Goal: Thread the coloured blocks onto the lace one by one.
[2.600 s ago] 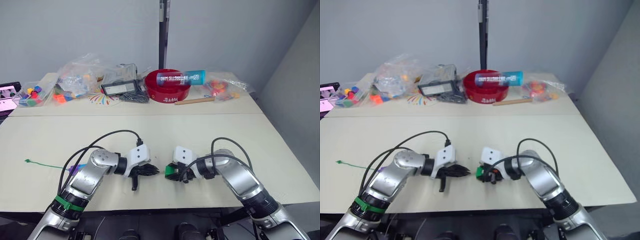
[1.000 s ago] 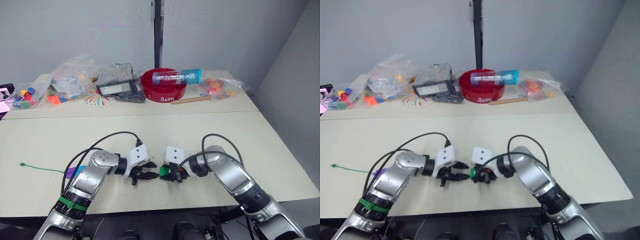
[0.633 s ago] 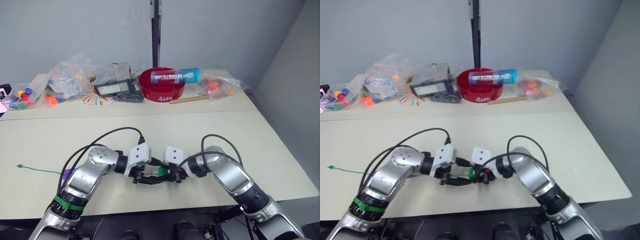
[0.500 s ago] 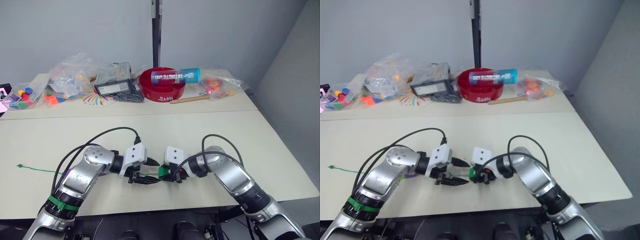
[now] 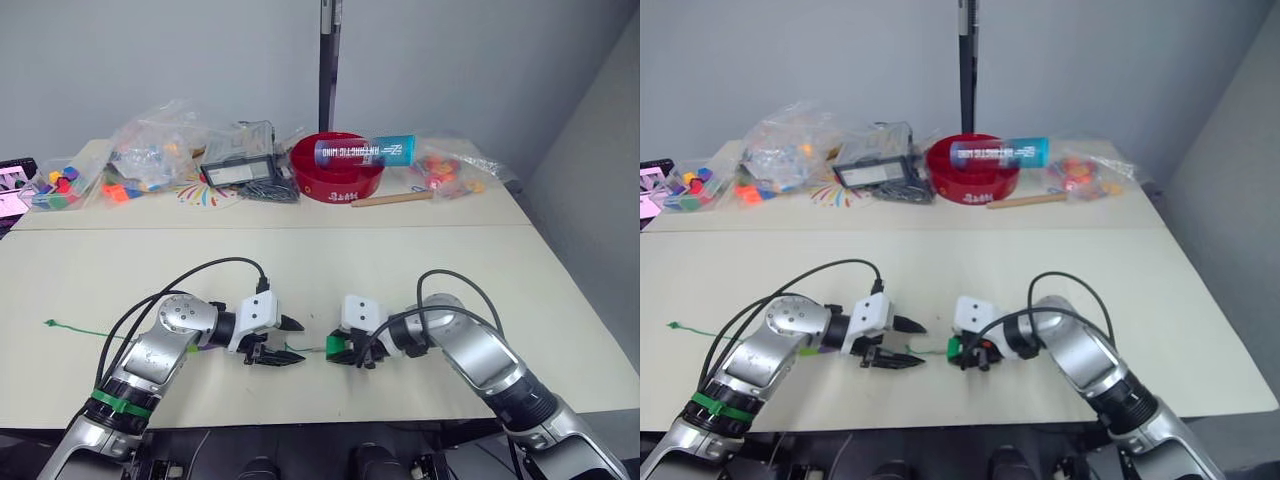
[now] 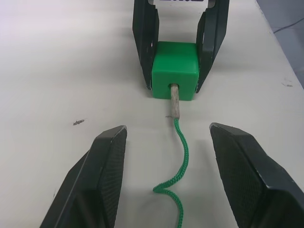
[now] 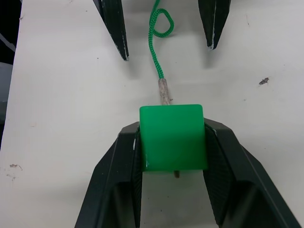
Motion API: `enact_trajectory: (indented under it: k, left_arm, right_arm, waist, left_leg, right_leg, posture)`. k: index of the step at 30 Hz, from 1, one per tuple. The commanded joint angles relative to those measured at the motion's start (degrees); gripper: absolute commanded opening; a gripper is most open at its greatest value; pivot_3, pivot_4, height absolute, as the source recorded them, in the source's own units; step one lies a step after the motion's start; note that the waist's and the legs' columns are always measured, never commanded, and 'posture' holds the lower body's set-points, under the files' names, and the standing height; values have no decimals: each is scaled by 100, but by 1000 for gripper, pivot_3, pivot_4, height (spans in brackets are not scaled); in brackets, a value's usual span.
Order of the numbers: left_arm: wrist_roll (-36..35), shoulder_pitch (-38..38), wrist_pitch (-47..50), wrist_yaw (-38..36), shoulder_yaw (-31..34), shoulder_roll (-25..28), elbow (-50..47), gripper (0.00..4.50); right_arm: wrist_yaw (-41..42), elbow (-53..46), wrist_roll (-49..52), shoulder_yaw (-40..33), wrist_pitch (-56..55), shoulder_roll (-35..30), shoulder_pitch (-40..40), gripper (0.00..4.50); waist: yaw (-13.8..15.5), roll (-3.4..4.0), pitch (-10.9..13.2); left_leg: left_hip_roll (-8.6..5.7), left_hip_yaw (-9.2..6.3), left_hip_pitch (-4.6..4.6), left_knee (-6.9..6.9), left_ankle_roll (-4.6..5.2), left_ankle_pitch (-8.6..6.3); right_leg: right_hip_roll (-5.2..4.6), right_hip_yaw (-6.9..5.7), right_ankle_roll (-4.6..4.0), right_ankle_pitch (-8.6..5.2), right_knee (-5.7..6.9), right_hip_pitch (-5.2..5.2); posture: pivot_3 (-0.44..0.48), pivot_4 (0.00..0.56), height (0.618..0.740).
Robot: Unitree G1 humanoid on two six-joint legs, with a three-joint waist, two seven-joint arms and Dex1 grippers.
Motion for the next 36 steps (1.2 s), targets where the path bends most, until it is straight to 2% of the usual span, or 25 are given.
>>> enact_trajectory:
  k: [1, 10, 24, 33, 36]
  left_arm:
    - [148, -54, -250, 49, -84, -8, 54, 2945]
    - [167, -32, -212, 55, -169, -61, 39, 95]
    - [131, -335, 485, 385, -393, -461, -592, 38]
    - [121, -227, 651, 272, -406, -186, -675, 38]
    - [113, -194, 635, 273, -377, -109, -687, 848]
  right_arm:
    - [48, -62, 89, 174, 198, -51, 152, 1192]
    - [-6, -165, 145, 157, 334, -28, 153, 1192]
    - [-175, -90, 142, 273, 459, 206, -8, 1192]
    - [-238, -61, 121, 296, 495, 290, -48, 1192]
    - [-252, -64, 125, 297, 504, 299, -40, 1192]
  waist:
    - [1, 0, 0]
    - [1, 0, 0]
    - [-44, 1, -1]
    - [-80, 1, -1]
    - [-123, 1, -1]
  left_leg:
    - [0, 0, 0, 0, 0, 0]
    - [0, -1, -1, 1, 0, 0]
    - [-1, -2, 5, 5, 1, 0]
    - [-1, -5, 10, 7, 1, 0]
    - [-1, -5, 10, 7, 1, 0]
  right_leg:
    - [0, 0, 0, 0, 0, 0]
    - [0, -2, 0, 0, 1, 0]
    - [1, 0, -1, 0, 13, 2]
    - [2, -2, -1, 1, 19, 4]
    - [2, -2, -1, 1, 20, 4]
  posture:
    - [0, 150, 731]
    - [0, 150, 731]
    - [0, 150, 731]
    - [0, 150, 731]
    - [0, 150, 731]
